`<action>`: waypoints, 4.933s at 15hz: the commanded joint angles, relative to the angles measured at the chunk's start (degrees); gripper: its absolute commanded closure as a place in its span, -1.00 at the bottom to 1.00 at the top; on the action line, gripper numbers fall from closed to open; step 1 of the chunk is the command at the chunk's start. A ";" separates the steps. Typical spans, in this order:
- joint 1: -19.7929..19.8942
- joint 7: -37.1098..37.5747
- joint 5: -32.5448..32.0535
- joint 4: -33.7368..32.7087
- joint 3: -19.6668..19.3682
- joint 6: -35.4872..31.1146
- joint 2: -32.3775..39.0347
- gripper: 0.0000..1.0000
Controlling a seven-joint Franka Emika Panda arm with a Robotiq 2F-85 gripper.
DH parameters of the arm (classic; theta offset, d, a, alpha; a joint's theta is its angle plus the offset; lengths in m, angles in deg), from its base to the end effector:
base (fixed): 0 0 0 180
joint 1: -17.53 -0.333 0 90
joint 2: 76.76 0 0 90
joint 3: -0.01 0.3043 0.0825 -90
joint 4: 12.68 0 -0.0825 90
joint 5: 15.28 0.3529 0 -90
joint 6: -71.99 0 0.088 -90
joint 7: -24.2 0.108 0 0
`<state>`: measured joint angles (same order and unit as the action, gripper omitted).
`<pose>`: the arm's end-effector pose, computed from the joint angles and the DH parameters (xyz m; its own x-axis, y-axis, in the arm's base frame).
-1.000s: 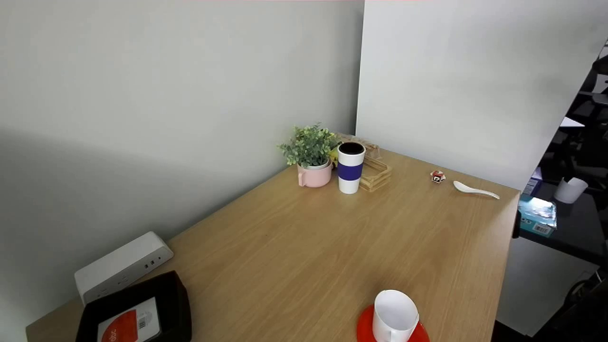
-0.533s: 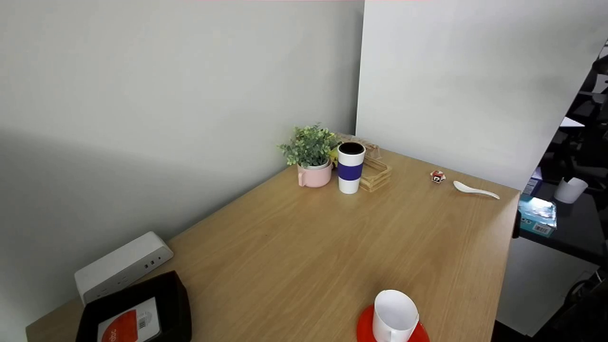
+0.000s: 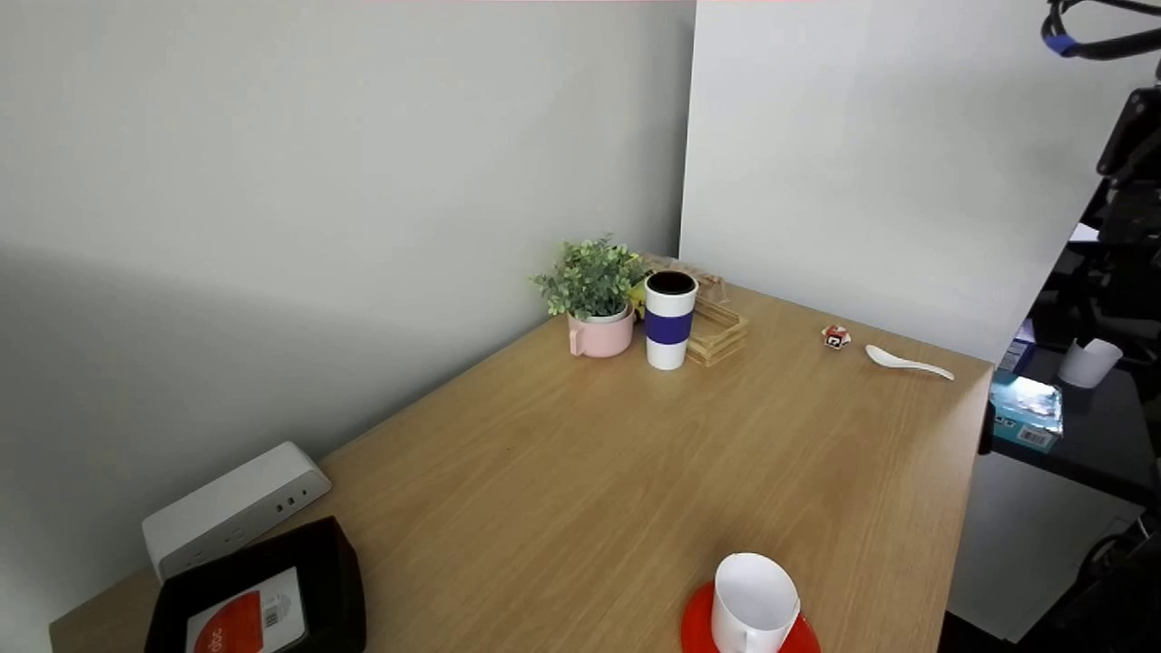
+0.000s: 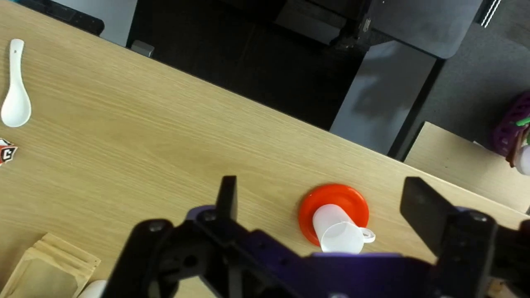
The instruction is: Separate the mug from the side plate.
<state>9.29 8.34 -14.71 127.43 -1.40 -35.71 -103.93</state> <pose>0.3667 0.0442 0.4642 0.9188 0.3859 -0.0824 0.3834 -0.9225 -0.0446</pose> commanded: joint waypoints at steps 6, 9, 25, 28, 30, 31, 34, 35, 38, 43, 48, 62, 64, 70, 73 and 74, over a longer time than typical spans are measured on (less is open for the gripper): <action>-0.07 0.00 0.26 -3.13 2.42 0.10 4.30 -1.00; 0.11 0.17 0.33 -2.79 2.26 -0.84 4.18 -1.00; -2.27 -17.68 5.81 -18.98 2.70 -11.53 22.62 -1.00; -1.38 -21.42 7.80 -25.31 3.58 -8.09 29.05 -1.00; -0.56 -23.37 8.49 -30.41 4.17 -3.84 33.79 -1.00; -0.18 -23.78 8.32 -32.67 4.49 -1.54 35.84 -1.00; 0.43 -21.77 7.01 -29.87 5.53 -3.82 34.13 -1.00; 0.57 -21.72 6.99 -29.93 5.70 -3.93 34.49 -1.00; 0.61 -21.64 7.02 -29.88 5.90 -3.93 33.95 -1.00; 0.97 -23.06 7.43 -31.23 5.89 -3.18 35.27 -1.00; 1.45 -25.15 7.75 -33.15 6.76 -2.78 39.00 -1.00; 0.20 -22.41 4.05 -45.08 11.87 -0.66 57.61 -1.00; 0.43 -22.07 3.67 -46.50 12.16 1.61 59.20 -1.00; 0.53 -22.46 3.04 -43.64 12.24 -3.54 57.86 -1.00; 0.09 -23.20 -0.82 -43.38 11.70 -7.93 58.35 -1.00; 0.02 -23.42 -2.23 -43.21 11.70 -9.60 58.52 -1.00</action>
<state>9.19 -14.69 -13.64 84.00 10.13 -41.14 -46.10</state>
